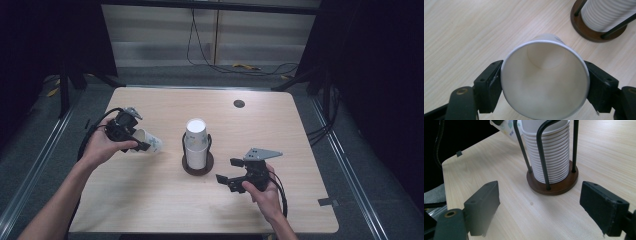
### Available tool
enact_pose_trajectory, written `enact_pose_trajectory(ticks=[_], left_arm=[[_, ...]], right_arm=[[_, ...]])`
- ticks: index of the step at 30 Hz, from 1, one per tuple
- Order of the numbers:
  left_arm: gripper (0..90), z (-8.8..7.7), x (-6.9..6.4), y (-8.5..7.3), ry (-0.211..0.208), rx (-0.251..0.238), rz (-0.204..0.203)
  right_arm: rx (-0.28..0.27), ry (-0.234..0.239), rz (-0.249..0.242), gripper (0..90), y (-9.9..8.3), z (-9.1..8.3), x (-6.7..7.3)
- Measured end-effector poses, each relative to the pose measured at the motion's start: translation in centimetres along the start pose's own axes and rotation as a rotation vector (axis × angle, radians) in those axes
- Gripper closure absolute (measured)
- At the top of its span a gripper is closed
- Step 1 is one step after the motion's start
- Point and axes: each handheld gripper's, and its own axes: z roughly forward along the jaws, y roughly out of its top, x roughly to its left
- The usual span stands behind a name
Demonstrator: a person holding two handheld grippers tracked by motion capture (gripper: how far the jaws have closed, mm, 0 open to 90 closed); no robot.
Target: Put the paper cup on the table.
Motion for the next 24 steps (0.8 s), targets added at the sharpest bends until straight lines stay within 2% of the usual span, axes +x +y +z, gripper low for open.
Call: enact_pose_trajectory(ticks=[5, 7, 9, 11, 13, 14, 18, 20, 24], left_arm=[[24.5, 1.2, -0.1, 0.6, 0.021, 0.063, 0.004], [24.4, 1.3, -0.3, 0.8, 0.021, 0.066, 0.002], [24.2, 1.6, -0.5, 1.1, 0.043, 0.086, 0.012], [24.2, 2.0, -0.5, 1.2, 0.050, 0.106, 0.016], [23.9, 2.4, -0.6, 1.3, 0.040, 0.130, 0.025], [23.8, 2.5, -0.7, 1.4, 0.056, 0.140, 0.034], [22.9, 2.6, -0.9, 1.6, 0.078, 0.130, 0.036], [22.6, 2.7, -0.8, 1.7, 0.086, 0.145, 0.044], [22.2, 2.8, -0.8, 1.8, 0.089, 0.139, 0.033]], right_arm=[[-0.001, 0.000, -0.001, 15.8, 0.0, -0.1, 0.0], [0.001, 0.003, -0.001, 15.8, 0.0, -0.1, 0.0], [0.003, 0.000, 0.001, 15.9, -0.1, 0.0, 0.0], [0.004, 0.000, 0.000, 15.9, -0.1, 0.0, 0.0], [0.005, -0.002, 0.000, 15.9, -0.1, 0.1, 0.0], [0.003, -0.001, -0.001, 15.9, -0.1, 0.1, 0.0], [0.007, 0.002, -0.001, 15.9, -0.1, 0.2, 0.2], [0.010, 0.000, -0.002, 15.9, -0.1, 0.2, 0.1], [0.011, -0.004, 0.001, 16.0, -0.2, 0.2, 0.0]])
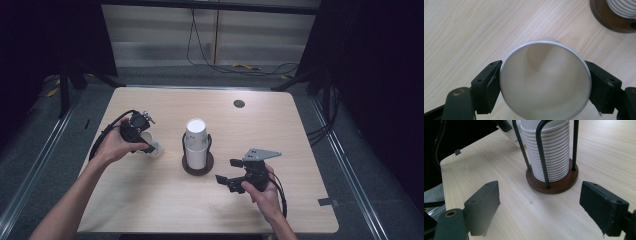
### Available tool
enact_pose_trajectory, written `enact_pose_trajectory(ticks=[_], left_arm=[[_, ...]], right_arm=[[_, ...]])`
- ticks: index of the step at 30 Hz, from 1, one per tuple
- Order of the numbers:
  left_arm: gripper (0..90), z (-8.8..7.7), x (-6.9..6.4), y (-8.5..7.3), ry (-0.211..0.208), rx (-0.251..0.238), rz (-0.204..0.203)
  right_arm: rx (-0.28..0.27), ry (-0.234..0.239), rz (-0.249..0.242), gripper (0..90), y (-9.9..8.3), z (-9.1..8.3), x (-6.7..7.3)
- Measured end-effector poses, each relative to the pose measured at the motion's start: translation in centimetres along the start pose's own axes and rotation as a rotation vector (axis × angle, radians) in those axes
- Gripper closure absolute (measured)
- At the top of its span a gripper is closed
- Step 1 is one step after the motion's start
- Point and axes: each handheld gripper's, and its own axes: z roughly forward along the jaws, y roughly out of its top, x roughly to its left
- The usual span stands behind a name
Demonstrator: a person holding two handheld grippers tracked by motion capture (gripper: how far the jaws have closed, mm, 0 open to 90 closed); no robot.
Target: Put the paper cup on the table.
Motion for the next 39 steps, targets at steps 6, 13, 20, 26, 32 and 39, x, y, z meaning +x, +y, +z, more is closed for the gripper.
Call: enact_pose_trajectory(ticks=[6, 13, 20, 26, 32, 39], left_arm=[[21.1, 0.4, 0.1, 0.2, -0.008, 0.008, -0.013], [20.7, 0.5, -0.1, 0.4, -0.005, -0.001, -0.003], [17.3, 0.7, 0.0, 0.6, -0.029, -0.027, 0.006], [17.2, 0.7, -0.2, 0.6, -0.036, -0.067, -0.012], [17.2, 0.4, 0.2, 0.4, -0.045, -0.123, -0.034], [16.9, -0.3, 0.6, -0.4, -0.076, -0.237, -0.091]], right_arm=[[0.001, 0.003, 0.004, 16.0, 0.0, 0.1, 0.1], [0.000, 0.003, 0.003, 16.0, 0.0, 0.0, 0.0], [0.003, 0.007, 0.007, 16.1, 0.0, 0.1, 0.0], [0.003, 0.007, 0.007, 16.2, 0.0, 0.0, 0.0], [0.004, 0.009, 0.004, 16.2, 0.0, 0.0, -0.1], [0.007, 0.006, 0.010, 16.2, -0.1, 0.0, -0.1]])
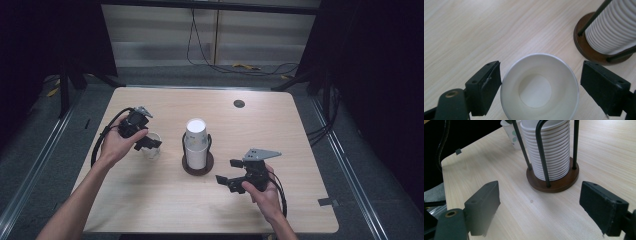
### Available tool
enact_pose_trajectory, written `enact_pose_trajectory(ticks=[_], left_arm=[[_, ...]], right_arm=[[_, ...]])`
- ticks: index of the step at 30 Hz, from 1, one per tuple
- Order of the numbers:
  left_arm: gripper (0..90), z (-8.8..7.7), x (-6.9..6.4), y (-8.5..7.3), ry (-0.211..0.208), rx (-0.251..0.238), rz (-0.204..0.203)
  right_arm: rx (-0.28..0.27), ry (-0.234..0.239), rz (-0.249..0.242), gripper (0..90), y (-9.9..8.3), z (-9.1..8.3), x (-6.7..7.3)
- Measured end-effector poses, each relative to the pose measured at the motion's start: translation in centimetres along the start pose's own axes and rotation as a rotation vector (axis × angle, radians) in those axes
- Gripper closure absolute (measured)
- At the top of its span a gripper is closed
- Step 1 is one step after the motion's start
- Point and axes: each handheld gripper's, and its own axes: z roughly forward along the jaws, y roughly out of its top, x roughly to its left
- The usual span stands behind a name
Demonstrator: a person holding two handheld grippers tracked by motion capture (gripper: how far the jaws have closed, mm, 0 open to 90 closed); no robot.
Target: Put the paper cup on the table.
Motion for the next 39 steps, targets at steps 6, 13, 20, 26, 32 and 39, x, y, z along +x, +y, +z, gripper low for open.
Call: enact_pose_trajectory(ticks=[6, 13, 20, 26, 32, 39], left_arm=[[17.2, -0.9, -0.3, -0.2, 0.010, -0.081, 0.001], [19.4, -2.1, -0.9, -0.6, 0.016, -0.191, -0.015], [19.4, -3.1, -1.9, -1.3, 0.003, -0.273, -0.003], [19.2, -3.5, -3.0, -2.1, -0.012, -0.333, -0.016], [18.3, -4.1, -4.0, -2.8, -0.042, -0.396, -0.028], [18.3, -4.2, -5.3, -4.0, -0.082, -0.417, -0.034]], right_arm=[[0.003, -0.003, -0.001, 16.2, 0.0, 0.0, -0.1], [0.001, -0.009, 0.001, 16.6, 0.0, 0.0, 0.0], [0.002, -0.023, -0.012, 17.2, -0.1, 0.0, 0.1], [-0.004, -0.035, -0.014, 17.2, -0.1, 0.0, 0.2], [-0.002, -0.034, -0.013, 17.2, -0.1, 0.0, 0.2], [-0.005, -0.037, -0.004, 17.1, -0.1, -0.1, 0.1]])
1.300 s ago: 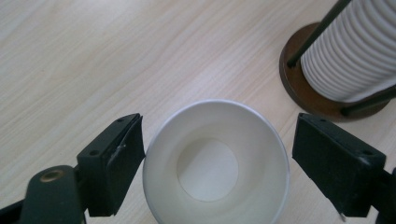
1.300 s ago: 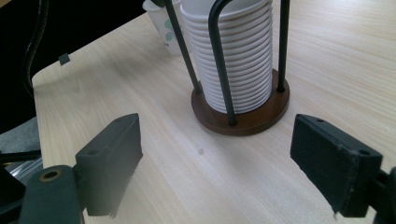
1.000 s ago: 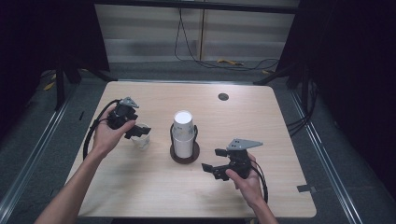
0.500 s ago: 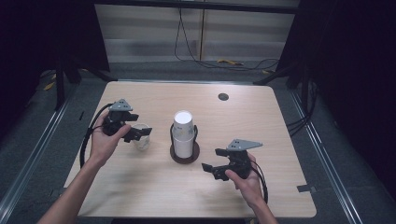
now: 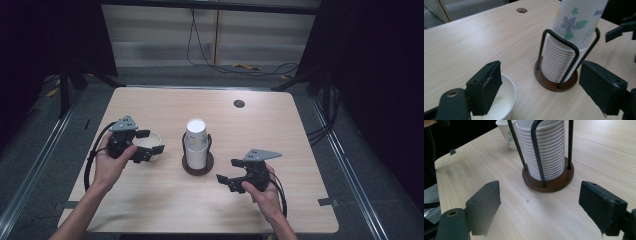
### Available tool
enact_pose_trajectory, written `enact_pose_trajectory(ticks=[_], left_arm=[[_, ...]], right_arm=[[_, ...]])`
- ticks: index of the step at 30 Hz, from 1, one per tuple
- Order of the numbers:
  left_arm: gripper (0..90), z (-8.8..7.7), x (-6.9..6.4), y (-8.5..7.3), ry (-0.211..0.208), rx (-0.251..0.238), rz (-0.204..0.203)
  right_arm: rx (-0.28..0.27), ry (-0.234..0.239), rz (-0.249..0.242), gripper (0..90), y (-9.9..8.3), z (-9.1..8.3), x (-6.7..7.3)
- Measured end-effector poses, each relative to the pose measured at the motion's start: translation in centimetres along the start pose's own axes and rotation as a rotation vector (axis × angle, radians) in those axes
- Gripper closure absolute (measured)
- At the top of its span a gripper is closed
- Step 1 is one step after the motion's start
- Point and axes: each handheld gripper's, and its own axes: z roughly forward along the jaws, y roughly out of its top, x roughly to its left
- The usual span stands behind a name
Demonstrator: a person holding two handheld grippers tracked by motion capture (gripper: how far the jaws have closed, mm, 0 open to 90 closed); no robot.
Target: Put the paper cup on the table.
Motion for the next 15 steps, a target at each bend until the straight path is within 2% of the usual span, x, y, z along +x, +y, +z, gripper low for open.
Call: enact_pose_trajectory(ticks=[6, 8, 14, 15], left_arm=[[18.2, -0.1, -1.2, -1.1, -0.003, -0.027, -0.015], [18.2, 0.0, -1.6, -1.5, -0.010, -0.023, -0.034], [18.2, 0.0, -2.8, -2.4, -0.016, -0.044, -0.032], [18.2, 0.0, -3.0, -2.7, -0.017, -0.054, -0.045]], right_arm=[[0.004, 0.002, -0.001, 17.1, 0.0, 0.0, 0.0], [0.004, 0.004, 0.000, 17.1, 0.0, 0.0, 0.1], [0.005, 0.003, -0.002, 17.1, 0.0, 0.1, 0.1], [0.005, 0.003, -0.004, 17.1, 0.0, 0.1, 0.1]])
